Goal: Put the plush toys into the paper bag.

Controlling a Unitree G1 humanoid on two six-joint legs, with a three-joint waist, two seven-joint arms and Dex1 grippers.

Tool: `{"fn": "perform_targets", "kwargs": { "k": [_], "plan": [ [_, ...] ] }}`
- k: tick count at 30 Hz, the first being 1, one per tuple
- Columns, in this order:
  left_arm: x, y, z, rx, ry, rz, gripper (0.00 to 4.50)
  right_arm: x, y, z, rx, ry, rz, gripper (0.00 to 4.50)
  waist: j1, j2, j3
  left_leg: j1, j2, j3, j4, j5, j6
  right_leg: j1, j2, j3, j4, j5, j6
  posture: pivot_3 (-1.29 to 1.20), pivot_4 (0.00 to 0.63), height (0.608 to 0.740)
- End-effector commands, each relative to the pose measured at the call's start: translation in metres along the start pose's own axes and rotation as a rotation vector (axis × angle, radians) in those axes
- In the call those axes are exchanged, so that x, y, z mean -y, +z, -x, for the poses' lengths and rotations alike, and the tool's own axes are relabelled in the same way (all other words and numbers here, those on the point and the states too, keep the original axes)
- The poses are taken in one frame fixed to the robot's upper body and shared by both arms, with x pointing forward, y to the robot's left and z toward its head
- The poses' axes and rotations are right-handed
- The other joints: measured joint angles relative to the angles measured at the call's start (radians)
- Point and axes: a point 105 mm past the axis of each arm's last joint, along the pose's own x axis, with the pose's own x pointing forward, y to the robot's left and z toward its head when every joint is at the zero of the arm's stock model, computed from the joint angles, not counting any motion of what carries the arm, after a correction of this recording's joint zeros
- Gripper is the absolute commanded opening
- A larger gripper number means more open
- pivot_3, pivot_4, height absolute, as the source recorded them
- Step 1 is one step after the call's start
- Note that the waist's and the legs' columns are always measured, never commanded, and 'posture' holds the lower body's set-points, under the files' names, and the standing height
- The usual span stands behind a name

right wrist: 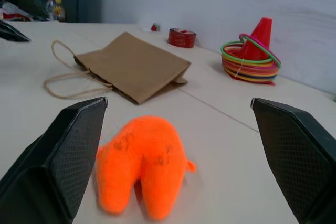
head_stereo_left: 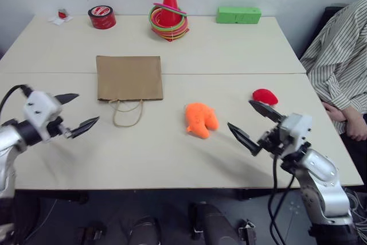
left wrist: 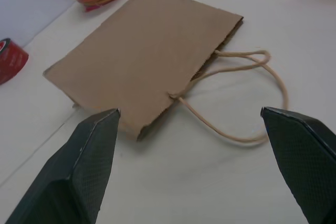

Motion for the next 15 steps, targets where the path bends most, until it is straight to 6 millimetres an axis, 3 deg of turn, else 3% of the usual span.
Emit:
{"fn": "perform_targets", "kwargs": {
  "k": [1,3,6,15],
  "plan": [
    [-0.003,0.002,-0.027,-0.024,-0.054,-0.132,4.49,-0.005,0.008,-0.012,0.040,0.024,0.012,4.50,0.003,0.000,0.000,-0.001,0.000,0.001,0.001,0.000,0.000,-0.001,0.000,0.000,0.000,0.000,0.000,0.00,0.150,0.740],
    [-0.004,0.005,-0.045,-0.014,-0.070,-0.170,4.49,-0.005,0.008,-0.015,0.041,0.024,0.010,4.50,0.005,0.000,0.000,-0.001,0.000,0.002,0.001,0.000,0.000,-0.001,0.000,0.001,0.000,0.000,0.000,0.00,0.150,0.740],
    [0.004,0.008,-0.066,0.007,-0.130,-0.198,3.90,-0.006,0.003,-0.016,0.016,0.017,0.010,4.50,0.006,0.000,0.000,-0.003,0.000,0.004,0.004,0.000,0.001,-0.001,0.001,0.000,0.000,-0.001,0.001,0.00,0.150,0.740],
    [0.004,0.008,-0.074,0.036,-0.174,-0.166,1.13,-0.004,-0.004,-0.011,-0.047,-0.038,0.017,4.50,0.005,0.000,0.000,-0.003,0.001,0.006,0.008,0.001,-0.001,-0.002,0.001,0.000,0.005,-0.001,0.001,0.00,0.150,0.740]
  ]
}}
